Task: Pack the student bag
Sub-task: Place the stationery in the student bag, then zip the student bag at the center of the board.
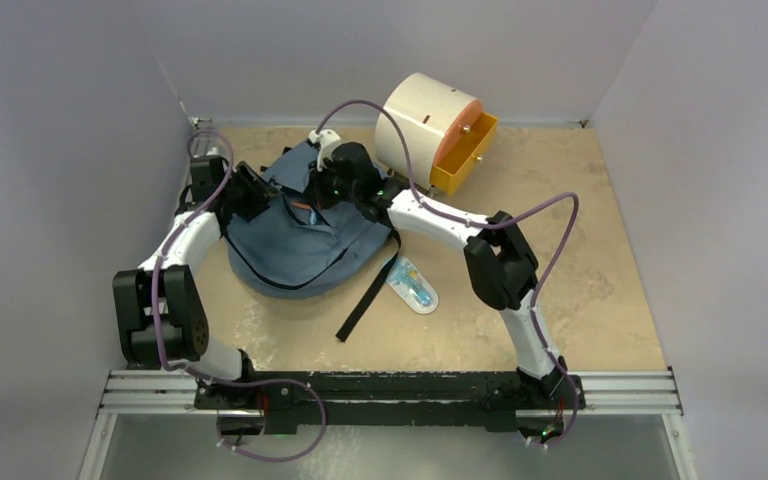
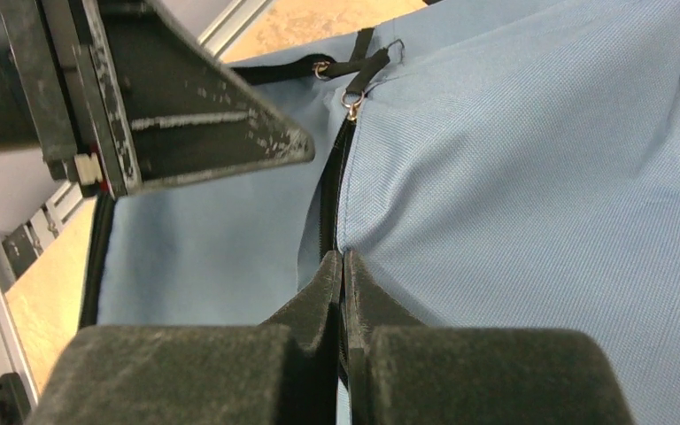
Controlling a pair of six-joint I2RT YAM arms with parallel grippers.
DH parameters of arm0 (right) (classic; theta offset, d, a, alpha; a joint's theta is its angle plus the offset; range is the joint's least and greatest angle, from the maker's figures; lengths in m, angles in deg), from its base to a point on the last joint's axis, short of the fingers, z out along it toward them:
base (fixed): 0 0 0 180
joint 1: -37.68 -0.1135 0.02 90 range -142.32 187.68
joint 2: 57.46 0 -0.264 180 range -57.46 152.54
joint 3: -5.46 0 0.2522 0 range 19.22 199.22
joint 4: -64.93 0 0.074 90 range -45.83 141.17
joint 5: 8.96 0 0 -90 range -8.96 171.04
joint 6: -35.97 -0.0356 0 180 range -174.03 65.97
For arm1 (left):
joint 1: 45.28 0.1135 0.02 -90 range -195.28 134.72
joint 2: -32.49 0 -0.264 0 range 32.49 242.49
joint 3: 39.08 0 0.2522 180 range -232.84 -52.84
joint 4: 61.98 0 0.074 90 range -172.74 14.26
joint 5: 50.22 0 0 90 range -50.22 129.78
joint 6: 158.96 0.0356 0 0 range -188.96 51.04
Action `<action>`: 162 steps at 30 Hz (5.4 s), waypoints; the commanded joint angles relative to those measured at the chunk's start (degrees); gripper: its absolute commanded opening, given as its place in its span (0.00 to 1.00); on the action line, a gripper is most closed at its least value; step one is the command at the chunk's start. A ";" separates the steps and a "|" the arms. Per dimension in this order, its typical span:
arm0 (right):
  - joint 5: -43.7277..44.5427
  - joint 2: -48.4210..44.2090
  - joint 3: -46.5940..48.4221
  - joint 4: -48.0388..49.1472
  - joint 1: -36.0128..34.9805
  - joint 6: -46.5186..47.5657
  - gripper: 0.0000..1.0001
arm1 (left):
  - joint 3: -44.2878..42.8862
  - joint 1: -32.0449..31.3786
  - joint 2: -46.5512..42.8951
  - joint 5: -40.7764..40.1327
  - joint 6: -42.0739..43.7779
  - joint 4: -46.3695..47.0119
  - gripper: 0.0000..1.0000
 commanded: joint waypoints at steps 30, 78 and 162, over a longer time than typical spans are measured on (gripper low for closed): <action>-1.05 1.89 2.00 -5.27 -3.28 6.68 0.24 | -1.78 5.81 0.81 2.96 -2.38 2.30 0.43; 2.15 14.37 17.40 -0.50 -0.65 3.63 0.21 | -9.35 8.41 13.37 10.91 -11.50 11.36 0.45; 0.43 12.49 14.52 15.69 1.73 -11.26 0.51 | -14.63 -0.66 11.11 10.11 4.25 16.46 0.00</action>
